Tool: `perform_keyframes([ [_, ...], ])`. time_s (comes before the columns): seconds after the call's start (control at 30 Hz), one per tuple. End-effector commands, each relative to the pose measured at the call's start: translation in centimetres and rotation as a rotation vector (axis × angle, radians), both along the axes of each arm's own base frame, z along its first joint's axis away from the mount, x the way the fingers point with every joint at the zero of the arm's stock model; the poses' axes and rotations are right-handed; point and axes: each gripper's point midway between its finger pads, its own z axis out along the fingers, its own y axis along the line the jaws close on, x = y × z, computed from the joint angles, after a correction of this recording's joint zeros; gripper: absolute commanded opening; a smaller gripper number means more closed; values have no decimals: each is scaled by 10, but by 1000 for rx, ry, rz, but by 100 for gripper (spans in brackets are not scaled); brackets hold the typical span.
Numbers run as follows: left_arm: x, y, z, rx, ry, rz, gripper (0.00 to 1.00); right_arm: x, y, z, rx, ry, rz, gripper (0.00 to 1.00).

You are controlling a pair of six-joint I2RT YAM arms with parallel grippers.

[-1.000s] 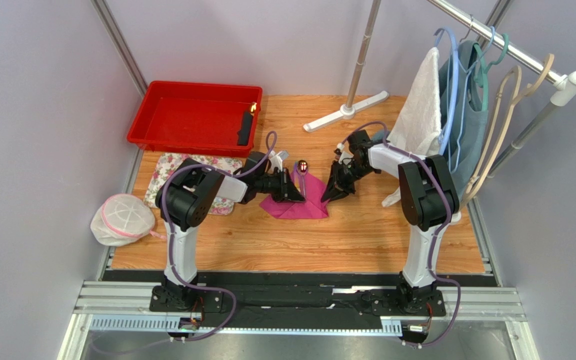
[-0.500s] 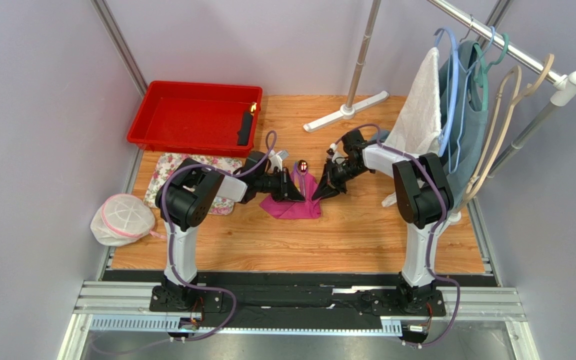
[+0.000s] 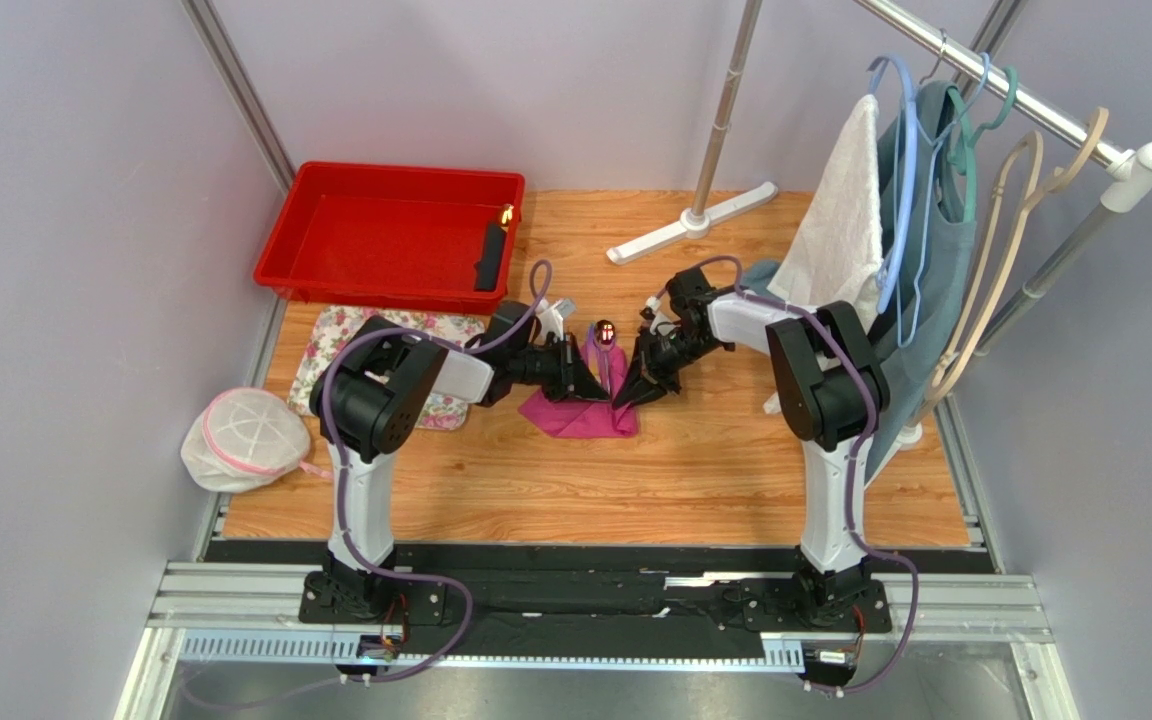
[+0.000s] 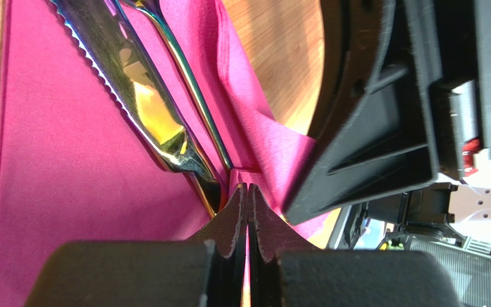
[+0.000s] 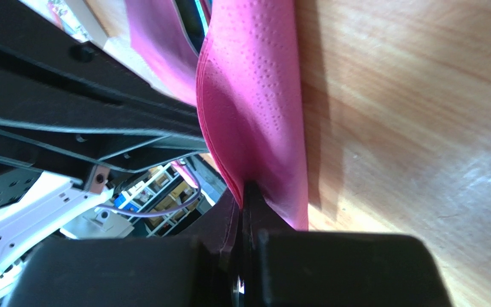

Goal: Place the utensils on the paper napkin and roll it up

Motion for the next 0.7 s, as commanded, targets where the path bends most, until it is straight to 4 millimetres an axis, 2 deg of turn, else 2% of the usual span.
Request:
perform_keyframes([
  [0.0, 9, -2, 35, -58, -89, 9, 0, 13, 3, -6, -32, -34, -16, 0],
  [0.07, 6, -1, 47, -74, -102, 5, 2, 14, 2, -8, -40, -32, -22, 0],
  [0.23, -15, 9, 54, -71, -61, -11, 4, 16, 6, -6, -42, -43, -21, 0],
  [0.5, -42, 31, 33, 15, 24, -49, 4, 18, 4, -6, -55, -49, -28, 0],
  [0.67, -42, 36, 21, 55, 53, -33, 0, 16, 7, -2, -49, -52, -25, 0],
])
